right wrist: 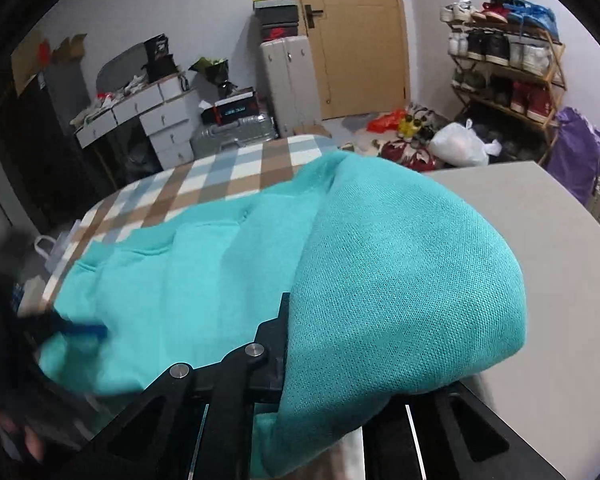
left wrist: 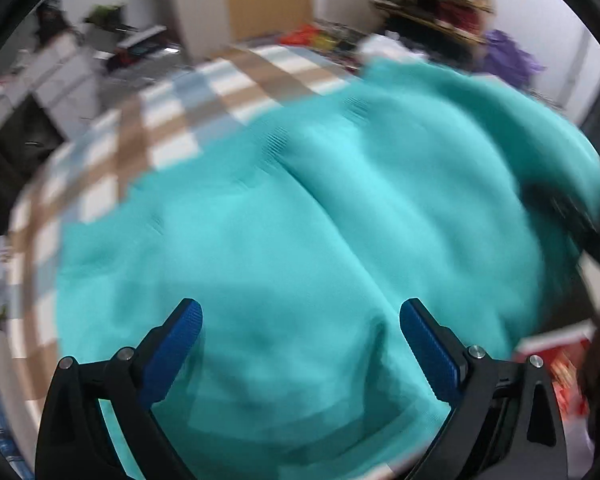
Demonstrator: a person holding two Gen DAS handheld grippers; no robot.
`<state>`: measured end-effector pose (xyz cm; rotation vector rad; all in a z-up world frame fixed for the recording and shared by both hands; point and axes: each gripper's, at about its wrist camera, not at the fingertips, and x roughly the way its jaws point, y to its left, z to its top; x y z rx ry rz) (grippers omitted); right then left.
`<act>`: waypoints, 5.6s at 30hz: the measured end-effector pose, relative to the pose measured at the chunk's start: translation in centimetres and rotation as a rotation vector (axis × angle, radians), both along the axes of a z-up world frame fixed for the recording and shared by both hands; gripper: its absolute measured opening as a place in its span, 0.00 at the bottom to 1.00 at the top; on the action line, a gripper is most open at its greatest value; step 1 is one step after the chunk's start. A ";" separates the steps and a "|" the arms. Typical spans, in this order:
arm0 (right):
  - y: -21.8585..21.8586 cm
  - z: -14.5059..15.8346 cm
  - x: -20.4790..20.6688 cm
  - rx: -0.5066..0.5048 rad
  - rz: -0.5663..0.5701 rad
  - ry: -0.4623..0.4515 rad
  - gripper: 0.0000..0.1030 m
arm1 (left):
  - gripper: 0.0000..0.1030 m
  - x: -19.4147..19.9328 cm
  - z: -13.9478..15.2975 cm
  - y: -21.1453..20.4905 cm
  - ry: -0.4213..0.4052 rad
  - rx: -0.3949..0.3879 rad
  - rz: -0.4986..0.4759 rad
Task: Fold large clothes
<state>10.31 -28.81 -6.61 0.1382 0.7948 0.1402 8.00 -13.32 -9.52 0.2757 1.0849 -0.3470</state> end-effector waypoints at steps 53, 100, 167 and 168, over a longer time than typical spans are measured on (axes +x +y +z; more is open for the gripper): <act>1.4 5.1 1.1 -0.441 0.056 -0.331 0.08 | 0.99 6.2 -0.9 0.0 0.116 -0.198 0.007; 25.3 -4.2 -6.7 -0.269 0.713 -0.046 0.61 | 0.94 8.7 -2.6 15.5 0.190 -0.591 0.030; 12.2 -4.7 5.6 0.198 0.433 0.432 0.00 | 0.95 -0.5 0.8 13.8 -0.279 -0.074 0.042; 12.2 -4.7 5.6 0.196 0.429 0.427 0.00 | 0.95 -1.5 1.8 13.9 -0.314 -0.120 0.023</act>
